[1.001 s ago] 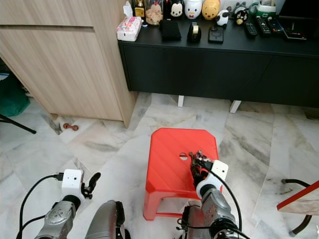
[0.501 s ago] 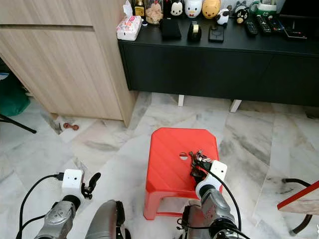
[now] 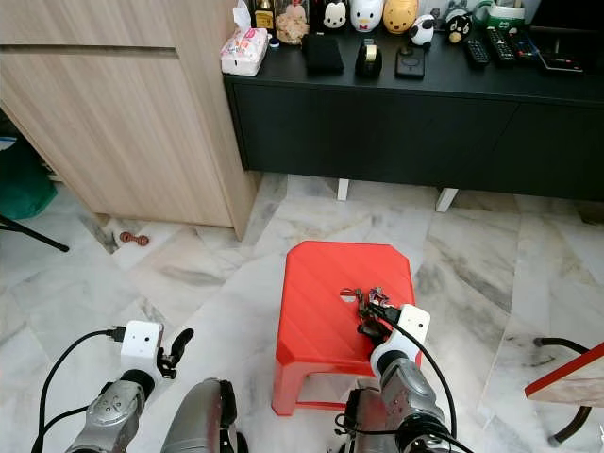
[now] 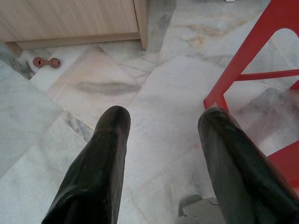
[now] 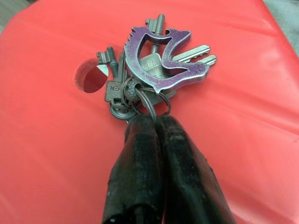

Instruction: Hang keys on a hook

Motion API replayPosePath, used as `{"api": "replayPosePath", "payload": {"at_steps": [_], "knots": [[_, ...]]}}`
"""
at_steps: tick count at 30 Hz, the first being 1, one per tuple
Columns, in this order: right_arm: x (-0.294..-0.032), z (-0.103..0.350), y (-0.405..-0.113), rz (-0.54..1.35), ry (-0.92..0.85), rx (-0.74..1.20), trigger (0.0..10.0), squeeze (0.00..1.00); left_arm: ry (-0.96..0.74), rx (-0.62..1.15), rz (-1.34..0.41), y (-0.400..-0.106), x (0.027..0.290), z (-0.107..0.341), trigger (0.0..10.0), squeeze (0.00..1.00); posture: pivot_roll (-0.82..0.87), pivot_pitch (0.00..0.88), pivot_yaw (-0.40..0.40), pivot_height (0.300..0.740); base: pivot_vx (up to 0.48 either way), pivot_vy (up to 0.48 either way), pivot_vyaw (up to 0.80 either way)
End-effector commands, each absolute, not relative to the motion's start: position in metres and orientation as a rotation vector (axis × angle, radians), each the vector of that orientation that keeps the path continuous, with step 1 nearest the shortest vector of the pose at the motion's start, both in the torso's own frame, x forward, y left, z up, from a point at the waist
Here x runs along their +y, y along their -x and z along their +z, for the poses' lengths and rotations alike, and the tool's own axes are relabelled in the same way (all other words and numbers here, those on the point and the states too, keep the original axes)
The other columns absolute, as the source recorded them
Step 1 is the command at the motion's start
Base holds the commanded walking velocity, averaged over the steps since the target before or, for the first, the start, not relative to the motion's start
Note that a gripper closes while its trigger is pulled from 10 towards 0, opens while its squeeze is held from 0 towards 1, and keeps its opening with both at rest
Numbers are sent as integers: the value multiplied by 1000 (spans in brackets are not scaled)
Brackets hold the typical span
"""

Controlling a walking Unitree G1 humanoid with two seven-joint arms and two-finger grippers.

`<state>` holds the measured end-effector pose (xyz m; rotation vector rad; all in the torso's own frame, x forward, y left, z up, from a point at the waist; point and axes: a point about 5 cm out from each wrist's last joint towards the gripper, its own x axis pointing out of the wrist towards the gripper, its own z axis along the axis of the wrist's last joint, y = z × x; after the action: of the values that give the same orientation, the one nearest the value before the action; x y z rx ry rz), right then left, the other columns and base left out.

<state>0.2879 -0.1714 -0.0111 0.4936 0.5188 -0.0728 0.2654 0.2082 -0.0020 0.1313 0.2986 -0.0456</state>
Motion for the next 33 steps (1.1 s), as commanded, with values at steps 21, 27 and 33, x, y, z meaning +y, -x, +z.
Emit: {"api": "replayPosePath", "payload": {"at_steps": [21,27,33], "knots": [[-172,8,-284,102,389,284,10000,0,-139,323,-34,-263,211,-5,10000,0,66,139,7,605,0,0,0],[-186,16,-282,280,802,252,10000,0,-141,325,-37,-267,209,-4,10000,0,49,126,12,605,0,0,0],[-200,59,-308,167,952,66,10000,0,-140,324,-38,-269,208,-3,10000,0,45,119,13,605,0,0,0]]}}
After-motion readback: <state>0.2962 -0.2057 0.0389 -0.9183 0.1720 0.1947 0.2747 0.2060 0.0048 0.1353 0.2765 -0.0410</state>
